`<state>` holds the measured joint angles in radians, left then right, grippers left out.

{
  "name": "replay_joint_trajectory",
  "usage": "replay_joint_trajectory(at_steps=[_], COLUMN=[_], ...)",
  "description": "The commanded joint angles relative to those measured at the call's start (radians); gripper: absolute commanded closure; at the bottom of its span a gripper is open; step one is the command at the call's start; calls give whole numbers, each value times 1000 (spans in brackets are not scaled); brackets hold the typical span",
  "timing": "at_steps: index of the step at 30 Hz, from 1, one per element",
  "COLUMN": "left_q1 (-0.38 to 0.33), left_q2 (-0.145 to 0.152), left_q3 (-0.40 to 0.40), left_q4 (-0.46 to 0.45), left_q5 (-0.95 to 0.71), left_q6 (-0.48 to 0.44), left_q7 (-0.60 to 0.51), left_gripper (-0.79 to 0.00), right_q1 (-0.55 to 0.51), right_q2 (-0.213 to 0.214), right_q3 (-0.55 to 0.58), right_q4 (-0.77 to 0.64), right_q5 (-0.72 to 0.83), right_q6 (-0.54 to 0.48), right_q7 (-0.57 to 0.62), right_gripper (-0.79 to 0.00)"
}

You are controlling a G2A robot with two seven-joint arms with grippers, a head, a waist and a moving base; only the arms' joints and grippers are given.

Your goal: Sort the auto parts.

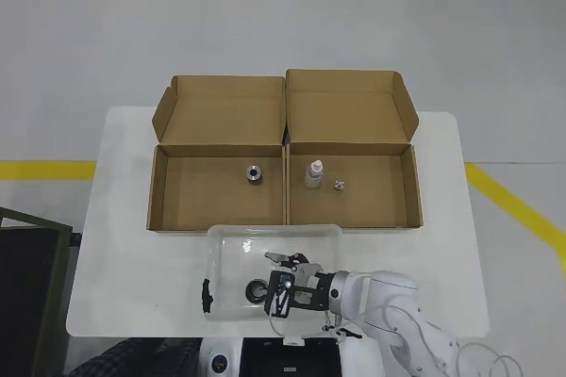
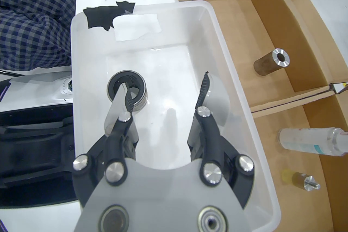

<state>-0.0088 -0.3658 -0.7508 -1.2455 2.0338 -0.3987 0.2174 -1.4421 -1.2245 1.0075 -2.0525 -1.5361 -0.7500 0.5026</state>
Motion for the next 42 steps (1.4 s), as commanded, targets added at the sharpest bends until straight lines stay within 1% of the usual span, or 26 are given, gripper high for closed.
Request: replay_joint_trajectory(at_steps=[1, 8, 15, 18, 21, 25, 34, 42], left_q1=[0, 0, 0, 0, 0, 0, 0, 0], left_q2=[0, 0, 0, 0, 0, 0, 0, 0], left_q3=[0, 0, 0, 0, 0, 0, 0, 0], left_q4=[0, 0, 0, 0, 0, 0, 0, 0], left_q5=[0, 0, 0, 0, 0, 0, 0, 0], left_q6=[0, 0, 0, 0, 0, 0, 0, 0], left_q7=[0, 0, 0, 0, 0, 0, 0, 0], left_gripper=[-785, -785, -785, -785, -785, -785, -785, -785], right_q1=[0, -13, -43, -40, -26, -3, 64, 136], right_q2=[1, 11, 23, 23, 21, 18, 9, -5], right_q3=[-4, -8, 10, -8, -33, -58, -110, -165], right_q4=[7, 12, 17, 38, 62, 87, 134, 202], right_q5=[-4, -25, -31, -31, -25, -12, 6, 35], right_q6=[1, -19, -14, -19, -13, -5, 4, 1], right_q7=[-2, -10, -23, -27, -29, -31, -23, -8], right_gripper=[-428, -434, -474, -465, -471, -459, -489, -480])
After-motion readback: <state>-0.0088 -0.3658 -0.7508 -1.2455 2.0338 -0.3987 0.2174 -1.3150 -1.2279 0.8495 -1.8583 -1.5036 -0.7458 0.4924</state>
